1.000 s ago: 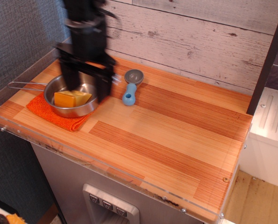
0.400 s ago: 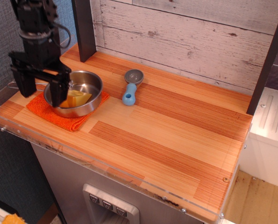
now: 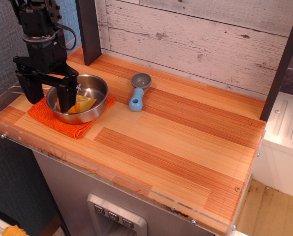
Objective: Just adjust the cheese inside the pan.
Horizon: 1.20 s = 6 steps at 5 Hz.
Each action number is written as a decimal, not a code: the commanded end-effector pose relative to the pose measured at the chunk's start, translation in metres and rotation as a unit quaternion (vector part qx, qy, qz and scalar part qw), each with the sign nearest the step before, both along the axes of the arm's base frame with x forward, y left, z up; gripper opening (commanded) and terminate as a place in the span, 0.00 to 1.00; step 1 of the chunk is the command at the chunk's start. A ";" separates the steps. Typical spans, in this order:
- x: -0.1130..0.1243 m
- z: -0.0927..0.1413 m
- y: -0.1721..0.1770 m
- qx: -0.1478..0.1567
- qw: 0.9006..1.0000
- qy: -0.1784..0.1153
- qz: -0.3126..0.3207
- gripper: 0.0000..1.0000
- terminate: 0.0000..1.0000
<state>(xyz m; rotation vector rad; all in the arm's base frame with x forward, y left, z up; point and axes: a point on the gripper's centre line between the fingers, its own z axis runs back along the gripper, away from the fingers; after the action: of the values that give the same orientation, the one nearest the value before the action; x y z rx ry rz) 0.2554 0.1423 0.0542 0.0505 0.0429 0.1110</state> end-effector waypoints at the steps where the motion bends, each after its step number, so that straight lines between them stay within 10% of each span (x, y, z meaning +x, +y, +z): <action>1: 0.012 0.039 -0.002 0.012 0.998 -0.056 -0.006 1.00 0.00; 6: 0.024 -0.011 -0.002 0.042 0.999 -0.010 0.003 1.00 0.00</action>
<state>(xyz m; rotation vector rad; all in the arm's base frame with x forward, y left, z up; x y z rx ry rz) 0.2820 0.1414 0.0415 0.1289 0.0116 0.1273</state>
